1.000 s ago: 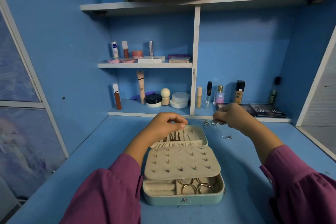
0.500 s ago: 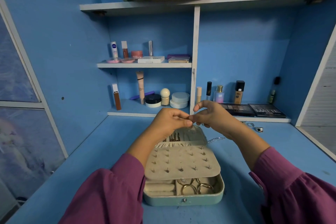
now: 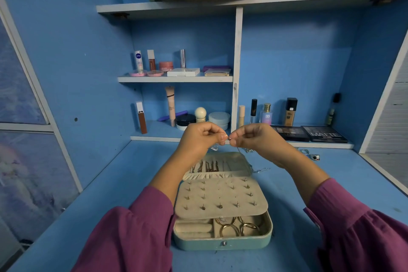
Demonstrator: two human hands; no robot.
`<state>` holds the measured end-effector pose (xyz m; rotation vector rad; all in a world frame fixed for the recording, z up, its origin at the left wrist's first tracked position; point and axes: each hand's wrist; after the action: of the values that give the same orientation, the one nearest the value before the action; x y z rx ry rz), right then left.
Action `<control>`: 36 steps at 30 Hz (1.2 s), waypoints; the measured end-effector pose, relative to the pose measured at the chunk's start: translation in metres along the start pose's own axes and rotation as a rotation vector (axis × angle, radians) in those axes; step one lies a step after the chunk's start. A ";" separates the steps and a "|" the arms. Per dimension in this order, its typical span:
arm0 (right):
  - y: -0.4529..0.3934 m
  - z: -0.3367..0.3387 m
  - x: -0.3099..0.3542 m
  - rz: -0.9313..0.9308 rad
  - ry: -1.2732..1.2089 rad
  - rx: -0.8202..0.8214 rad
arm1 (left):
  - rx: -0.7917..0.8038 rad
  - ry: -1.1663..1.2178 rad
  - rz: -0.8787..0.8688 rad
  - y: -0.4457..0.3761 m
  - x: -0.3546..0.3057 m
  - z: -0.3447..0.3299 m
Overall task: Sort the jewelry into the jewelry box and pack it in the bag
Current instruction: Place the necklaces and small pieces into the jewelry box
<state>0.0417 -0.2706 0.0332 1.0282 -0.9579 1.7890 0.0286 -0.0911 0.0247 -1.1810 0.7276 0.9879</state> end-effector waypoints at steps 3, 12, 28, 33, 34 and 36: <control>-0.001 0.002 -0.001 0.016 0.023 -0.033 | -0.014 0.001 -0.005 -0.001 -0.001 0.002; -0.002 0.006 -0.001 0.036 0.030 -0.084 | 0.031 -0.039 -0.001 0.002 -0.004 0.007; -0.008 0.013 -0.030 -0.024 0.566 -0.174 | -0.159 0.066 -0.021 -0.001 -0.007 0.026; -0.009 0.025 -0.045 -0.087 0.582 -0.217 | -0.224 0.114 0.023 0.001 -0.007 0.038; -0.008 0.027 -0.047 -0.100 0.588 -0.220 | -0.230 0.114 0.032 0.001 -0.005 0.040; -0.007 0.031 -0.053 -0.131 0.574 -0.231 | -0.238 0.123 0.039 0.001 -0.003 0.044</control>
<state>0.0730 -0.3104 -0.0023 0.3830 -0.6942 1.6780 0.0252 -0.0494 0.0379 -1.4496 0.7473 1.0630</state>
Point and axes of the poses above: each hand's wrist, its own y-axis away from the middle knuckle, its own z-axis out of the back of the hand, x = y × z, and after that the axes turned 1 degree about y, right-handed
